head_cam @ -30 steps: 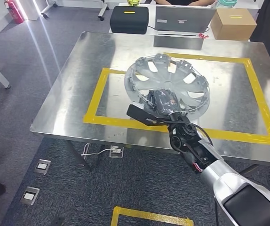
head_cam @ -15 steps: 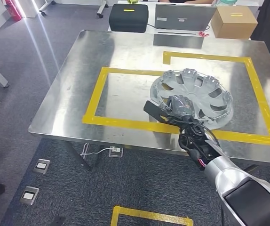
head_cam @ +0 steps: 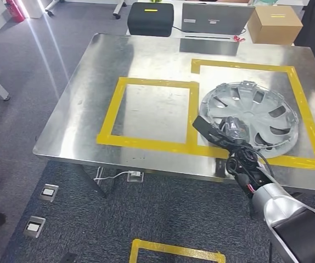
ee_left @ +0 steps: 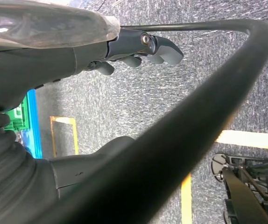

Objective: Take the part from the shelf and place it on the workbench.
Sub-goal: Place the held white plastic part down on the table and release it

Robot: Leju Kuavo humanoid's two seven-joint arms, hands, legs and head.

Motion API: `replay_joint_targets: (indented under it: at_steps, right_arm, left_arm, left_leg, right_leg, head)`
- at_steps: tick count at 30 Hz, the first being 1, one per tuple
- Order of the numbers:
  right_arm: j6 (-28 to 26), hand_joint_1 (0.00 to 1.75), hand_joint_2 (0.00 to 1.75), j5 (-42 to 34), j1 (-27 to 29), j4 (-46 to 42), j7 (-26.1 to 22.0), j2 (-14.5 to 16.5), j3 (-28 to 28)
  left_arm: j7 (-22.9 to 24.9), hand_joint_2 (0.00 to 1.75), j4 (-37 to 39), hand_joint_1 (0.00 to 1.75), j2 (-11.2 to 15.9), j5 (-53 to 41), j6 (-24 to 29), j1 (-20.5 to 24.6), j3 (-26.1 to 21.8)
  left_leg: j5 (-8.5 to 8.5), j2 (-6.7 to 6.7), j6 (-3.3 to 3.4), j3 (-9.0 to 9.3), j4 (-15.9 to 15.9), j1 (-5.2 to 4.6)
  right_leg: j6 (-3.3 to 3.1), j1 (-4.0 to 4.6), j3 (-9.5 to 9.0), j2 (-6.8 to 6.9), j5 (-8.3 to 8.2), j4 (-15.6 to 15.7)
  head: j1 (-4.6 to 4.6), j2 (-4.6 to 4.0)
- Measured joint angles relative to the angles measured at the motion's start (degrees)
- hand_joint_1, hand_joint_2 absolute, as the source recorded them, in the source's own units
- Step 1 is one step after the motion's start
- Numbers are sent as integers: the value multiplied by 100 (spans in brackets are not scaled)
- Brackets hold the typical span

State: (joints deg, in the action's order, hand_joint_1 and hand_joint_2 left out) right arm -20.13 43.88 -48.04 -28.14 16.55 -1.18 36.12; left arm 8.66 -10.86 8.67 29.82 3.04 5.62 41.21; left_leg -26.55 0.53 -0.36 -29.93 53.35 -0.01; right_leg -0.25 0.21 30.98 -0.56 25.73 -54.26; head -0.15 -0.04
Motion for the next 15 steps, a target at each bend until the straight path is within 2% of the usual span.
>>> replay_joint_targets:
  at_steps: [7, 15]
  right_arm:
    - [-65, 175, 175, -81, 216, 11, 86, -422, -309]
    - [-115, 175, 175, -169, 332, -9, 51, -617, -556]
  left_arm:
    - [0, 175, 0, 0, 14, 9, -14, -10, 44]
    - [-1, 175, 0, 0, 19, 17, -14, -3, 59]
  left_leg:
    - [4, -1, 5, 23, 1, -2]
    - [5, -3, 6, 58, 1, -2]
  right_leg:
    - [16, -9, -27, -1, -12, 1]
    - [20, -8, -60, -2, -14, 1]
  head:
    - [4, 0]
    - [1, 0]
